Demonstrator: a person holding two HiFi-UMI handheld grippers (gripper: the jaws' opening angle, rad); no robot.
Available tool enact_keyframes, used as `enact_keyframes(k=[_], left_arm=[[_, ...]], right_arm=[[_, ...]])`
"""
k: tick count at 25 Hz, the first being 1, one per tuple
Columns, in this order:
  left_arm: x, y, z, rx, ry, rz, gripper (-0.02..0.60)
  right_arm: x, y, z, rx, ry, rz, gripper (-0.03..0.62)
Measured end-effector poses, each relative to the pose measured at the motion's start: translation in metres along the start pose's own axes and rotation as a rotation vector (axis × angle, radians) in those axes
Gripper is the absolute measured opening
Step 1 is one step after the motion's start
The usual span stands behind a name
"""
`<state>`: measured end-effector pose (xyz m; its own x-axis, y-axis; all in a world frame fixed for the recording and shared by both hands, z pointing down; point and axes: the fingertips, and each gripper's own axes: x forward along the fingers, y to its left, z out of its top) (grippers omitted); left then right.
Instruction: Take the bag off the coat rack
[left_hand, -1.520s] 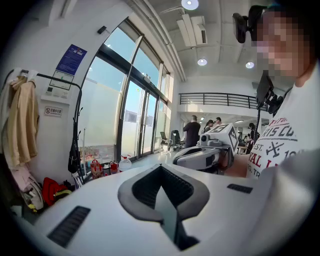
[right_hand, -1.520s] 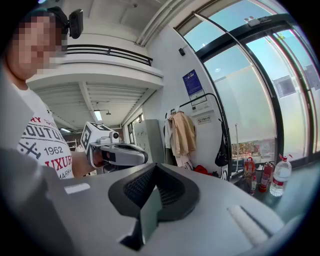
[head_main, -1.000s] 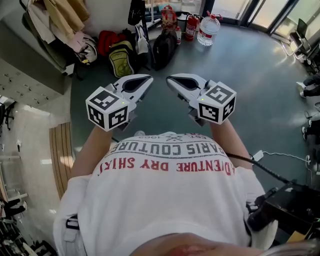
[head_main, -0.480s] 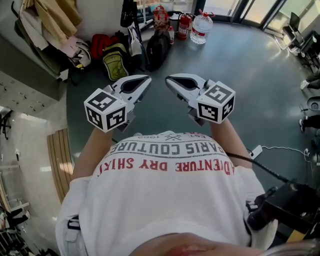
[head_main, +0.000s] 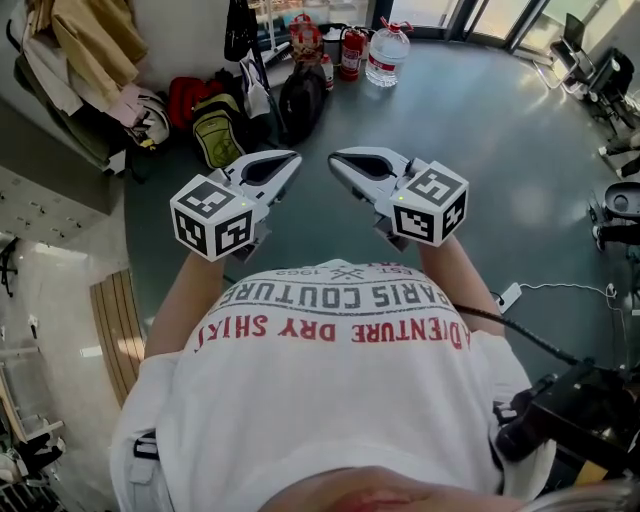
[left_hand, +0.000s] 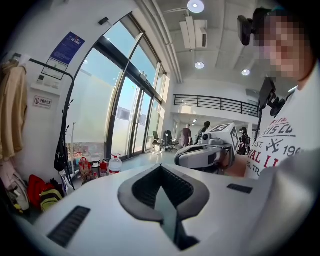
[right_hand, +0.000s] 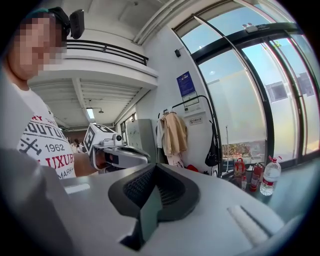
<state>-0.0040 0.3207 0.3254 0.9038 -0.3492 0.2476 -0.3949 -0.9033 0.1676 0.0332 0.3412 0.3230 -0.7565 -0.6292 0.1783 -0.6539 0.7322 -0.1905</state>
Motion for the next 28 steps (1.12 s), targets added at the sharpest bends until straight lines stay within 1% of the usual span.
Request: enact_keyframes(k=[4, 6, 11, 15, 18, 21, 24, 28], left_arm=[[0.002, 0.003, 0.001, -0.005, -0.009, 0.005, 0.000], [0.004, 0.011, 0.001, -0.009, -0.002, 0.014, 0.000], [0.007, 0.061, -0.001, -0.048, 0.008, 0.053, 0.000], [0.020, 0.108, -0.016, -0.060, 0.007, 0.069, 0.000], [0.037, 0.172, -0.012, -0.083, 0.003, 0.064, 0.000], [0.055, 0.249, 0.003, -0.105, 0.009, 0.057, 0.000], [0.071, 0.335, 0.018, -0.129, 0.010, 0.080, 0.000], [0.088, 0.448, 0.031, -0.176, 0.010, 0.109, 0.000]], right_arm=[[0.004, -0.002, -0.002, 0.013, -0.005, 0.008, 0.002], [0.009, -0.010, -0.003, 0.016, 0.001, 0.012, 0.002], [0.042, -0.054, 0.005, 0.055, -0.012, 0.000, 0.002], [0.079, -0.087, -0.006, 0.065, -0.011, 0.001, 0.002], [0.130, -0.129, -0.003, 0.076, 0.023, 0.002, 0.002], [0.189, -0.183, 0.014, 0.109, 0.043, -0.005, 0.002], [0.254, -0.237, 0.030, 0.129, 0.066, -0.008, 0.002], [0.339, -0.303, 0.040, 0.143, 0.109, -0.007, 0.002]])
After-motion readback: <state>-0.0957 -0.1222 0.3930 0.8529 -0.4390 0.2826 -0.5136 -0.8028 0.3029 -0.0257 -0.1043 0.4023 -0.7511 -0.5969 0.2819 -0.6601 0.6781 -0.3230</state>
